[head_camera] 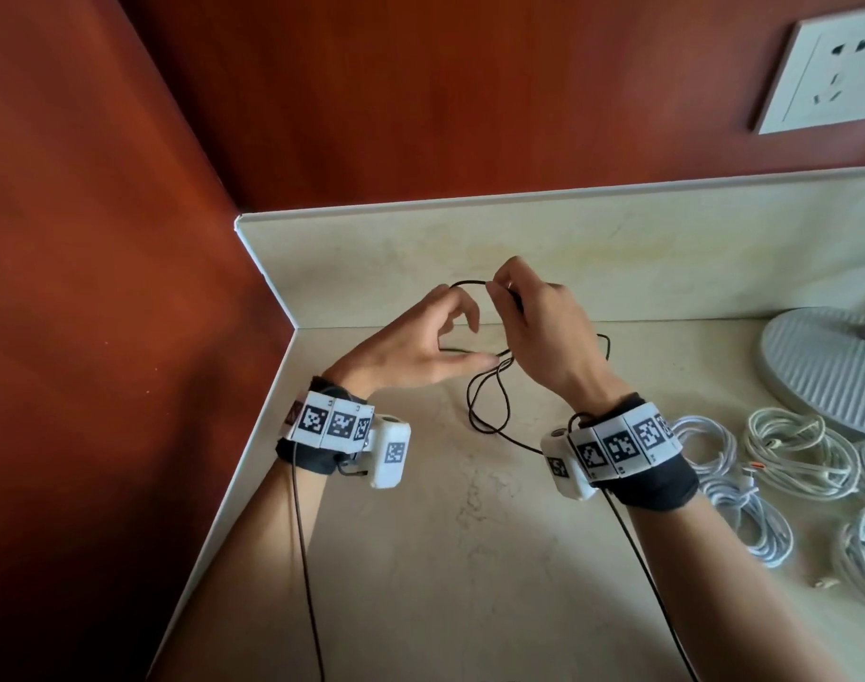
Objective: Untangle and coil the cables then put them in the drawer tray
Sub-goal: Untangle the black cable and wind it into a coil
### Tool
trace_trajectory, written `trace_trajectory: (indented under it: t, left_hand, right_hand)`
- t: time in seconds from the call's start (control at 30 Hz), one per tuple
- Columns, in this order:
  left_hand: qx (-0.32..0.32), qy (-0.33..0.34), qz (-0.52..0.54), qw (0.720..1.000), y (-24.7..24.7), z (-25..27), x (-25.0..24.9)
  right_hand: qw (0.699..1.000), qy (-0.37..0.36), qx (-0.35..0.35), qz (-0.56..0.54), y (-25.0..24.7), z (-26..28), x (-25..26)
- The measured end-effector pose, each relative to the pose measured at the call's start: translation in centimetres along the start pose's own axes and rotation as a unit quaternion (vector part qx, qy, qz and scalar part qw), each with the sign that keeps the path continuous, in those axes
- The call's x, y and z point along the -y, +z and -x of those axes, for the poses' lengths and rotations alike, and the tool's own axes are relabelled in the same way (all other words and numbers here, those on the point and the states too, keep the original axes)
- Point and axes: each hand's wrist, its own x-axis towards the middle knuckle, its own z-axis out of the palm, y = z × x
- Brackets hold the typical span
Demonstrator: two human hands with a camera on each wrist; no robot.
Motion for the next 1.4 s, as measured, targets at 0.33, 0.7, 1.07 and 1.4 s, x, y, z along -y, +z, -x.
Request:
trace_trajectory:
  t: [0.33, 0.7, 1.07, 1.4]
  left_hand:
    - [-0.127, 0.092, -0.09, 0.984, 0.0, -0.1, 1.0]
    - [-0.323, -0.072, 0.077, 0.94, 0.9, -2.1, 1.0]
    - [-0.385, -0.055, 0.191, 0.901, 1.5, -3.1, 1.7]
    - [-0.315, 0.012, 0.163, 0.935, 0.9, 0.2, 1.1]
  right_hand:
    - [0.997, 0.025, -0.023, -0.068, -1.1, -0.3, -0.3]
    - [0.99, -0.02, 0.001, -0.14, -1.2, 0.1, 1.9]
    - [0.99, -0.006, 0.035, -0.137, -0.1, 0.2, 1.9]
    - [0.989, 0.043, -0.092, -0.107, -1.0, -0.3, 0.3]
